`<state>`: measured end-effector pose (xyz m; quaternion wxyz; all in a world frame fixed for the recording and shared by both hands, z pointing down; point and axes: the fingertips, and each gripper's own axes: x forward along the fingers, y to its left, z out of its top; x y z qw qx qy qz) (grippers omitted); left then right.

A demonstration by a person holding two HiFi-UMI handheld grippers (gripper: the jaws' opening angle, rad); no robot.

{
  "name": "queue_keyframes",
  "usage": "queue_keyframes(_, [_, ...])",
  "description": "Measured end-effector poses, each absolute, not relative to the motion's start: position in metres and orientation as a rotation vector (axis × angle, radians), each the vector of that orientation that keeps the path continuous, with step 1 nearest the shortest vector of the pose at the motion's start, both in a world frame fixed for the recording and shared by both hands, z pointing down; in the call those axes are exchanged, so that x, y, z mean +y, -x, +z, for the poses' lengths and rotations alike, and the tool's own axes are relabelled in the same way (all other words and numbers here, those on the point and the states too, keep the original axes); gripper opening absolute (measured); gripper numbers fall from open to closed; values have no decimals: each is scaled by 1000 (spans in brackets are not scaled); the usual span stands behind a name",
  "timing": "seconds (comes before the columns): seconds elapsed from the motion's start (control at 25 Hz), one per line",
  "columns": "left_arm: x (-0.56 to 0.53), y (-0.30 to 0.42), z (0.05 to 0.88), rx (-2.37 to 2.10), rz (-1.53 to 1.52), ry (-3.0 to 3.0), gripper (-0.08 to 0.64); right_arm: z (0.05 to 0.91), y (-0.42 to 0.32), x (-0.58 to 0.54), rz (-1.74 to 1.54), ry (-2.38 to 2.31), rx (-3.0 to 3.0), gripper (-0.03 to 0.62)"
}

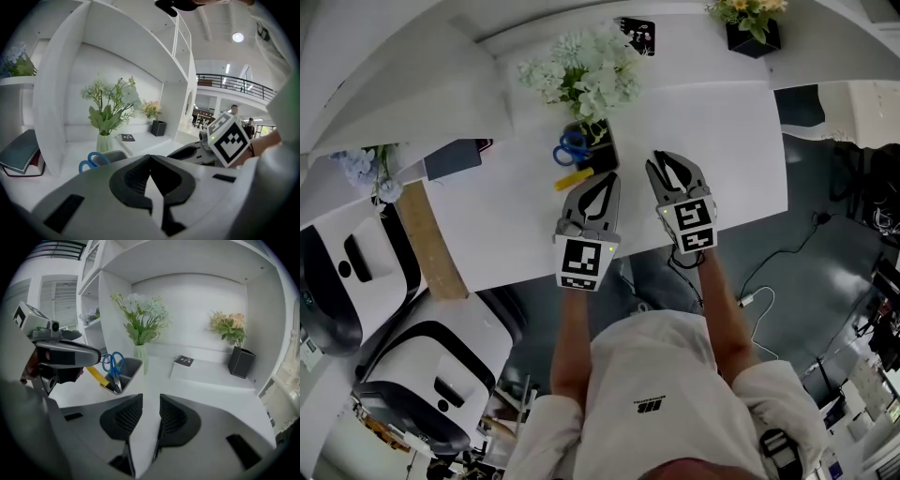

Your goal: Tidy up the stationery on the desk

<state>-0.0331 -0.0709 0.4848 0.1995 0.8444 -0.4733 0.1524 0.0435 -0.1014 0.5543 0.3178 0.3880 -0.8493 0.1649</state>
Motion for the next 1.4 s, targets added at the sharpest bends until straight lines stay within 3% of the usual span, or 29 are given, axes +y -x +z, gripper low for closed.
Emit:
queue_keyframes(0.96, [-72,-16,516,-1191,497,-2378,0,625,-66,-101,540,-945,-2092,81])
queue_keyframes(1.4, [-69,-6,510,-1223,493,-2366,0,630,-64,-103,542,-911,-2056,44])
